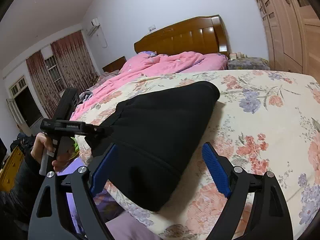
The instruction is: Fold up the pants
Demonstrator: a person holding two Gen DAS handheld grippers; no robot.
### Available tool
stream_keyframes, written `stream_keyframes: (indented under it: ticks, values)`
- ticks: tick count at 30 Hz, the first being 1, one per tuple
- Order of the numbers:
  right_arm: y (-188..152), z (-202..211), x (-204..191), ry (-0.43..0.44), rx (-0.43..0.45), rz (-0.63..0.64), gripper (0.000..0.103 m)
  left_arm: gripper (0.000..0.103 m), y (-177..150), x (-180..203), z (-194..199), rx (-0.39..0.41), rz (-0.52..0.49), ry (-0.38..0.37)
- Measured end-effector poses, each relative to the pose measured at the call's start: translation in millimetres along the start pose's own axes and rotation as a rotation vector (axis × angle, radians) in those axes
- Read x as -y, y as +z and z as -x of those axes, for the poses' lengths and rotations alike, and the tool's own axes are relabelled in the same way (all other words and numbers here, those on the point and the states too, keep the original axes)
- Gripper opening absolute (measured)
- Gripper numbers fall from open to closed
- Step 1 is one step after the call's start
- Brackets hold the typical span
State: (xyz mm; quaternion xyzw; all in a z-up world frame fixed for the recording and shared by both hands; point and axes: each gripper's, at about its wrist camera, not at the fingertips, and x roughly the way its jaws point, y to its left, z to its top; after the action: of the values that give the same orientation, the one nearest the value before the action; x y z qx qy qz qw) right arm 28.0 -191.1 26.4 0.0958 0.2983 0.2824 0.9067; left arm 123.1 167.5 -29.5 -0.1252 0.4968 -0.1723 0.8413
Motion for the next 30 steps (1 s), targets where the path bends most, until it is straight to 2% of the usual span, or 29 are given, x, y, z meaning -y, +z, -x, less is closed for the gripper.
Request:
stream_keyframes:
  ticks: [3, 5, 7, 10, 12, 14, 16, 17, 18, 19, 23, 30]
  values:
    - [-2.4, 3.0, 7.6, -0.02, -0.003, -0.006, 0.083, 0.089, -6.0, 9.4, -0.9, 0.017, -0.051, 0.097]
    - [-6.6, 7.2, 11.2, -0.029, -0.012, -0.004, 0.083, 0.075, -6.2, 8.6, 3.7, 0.044, -0.042, 0.094]
    - [-11.5, 12.0, 13.9, -0.032, -0.016, 0.0, 0.083, 0.071, -6.0, 1.4, 9.7, 0.07, -0.018, 0.063]
    - [-19.4, 18.6, 19.1, -0.047, -0.024, 0.002, 0.083, 0.079, -12.2, -2.7, 13.8, 0.095, -0.002, 0.054]
    - [-22.9, 20.9, 25.8, -0.054, -0.029, -0.017, 0.083, 0.088, -18.6, -3.0, 21.1, 0.114, 0.002, 0.069]
    - [-23.8, 21.9, 32.7, -0.049, -0.027, -0.046, 0.083, 0.097, -24.9, -12.3, 29.8, 0.124, 0.061, -0.009]
    - [-23.6, 22.4, 35.6, -0.041, -0.023, -0.064, 0.083, 0.096, -31.4, -32.4, 36.6, 0.13, 0.173, -0.154]
    - [-23.4, 22.3, 36.2, -0.033, -0.021, -0.071, 0.083, 0.095, -32.8, -42.7, 37.3, 0.127, 0.221, -0.219]
    - [-23.3, 21.7, 35.9, -0.028, -0.02, -0.072, 0.083, 0.093, -33.1, -50.0, 37.3, 0.117, 0.251, -0.259]
    - [-23.6, 20.8, 35.1, -0.024, -0.022, -0.069, 0.083, 0.087, -32.7, -55.6, 37.0, 0.102, 0.269, -0.276]
    - [-26.1, 13.5, 29.4, -0.013, -0.04, -0.061, 0.083, 0.069, -23.2, -47.8, 32.1, 0.036, 0.223, -0.251]
    - [-27.0, 10.9, 22.4, -0.005, -0.049, -0.035, 0.083, 0.07, -4.1, -12.8, 13.7, -0.035, 0.096, -0.119]
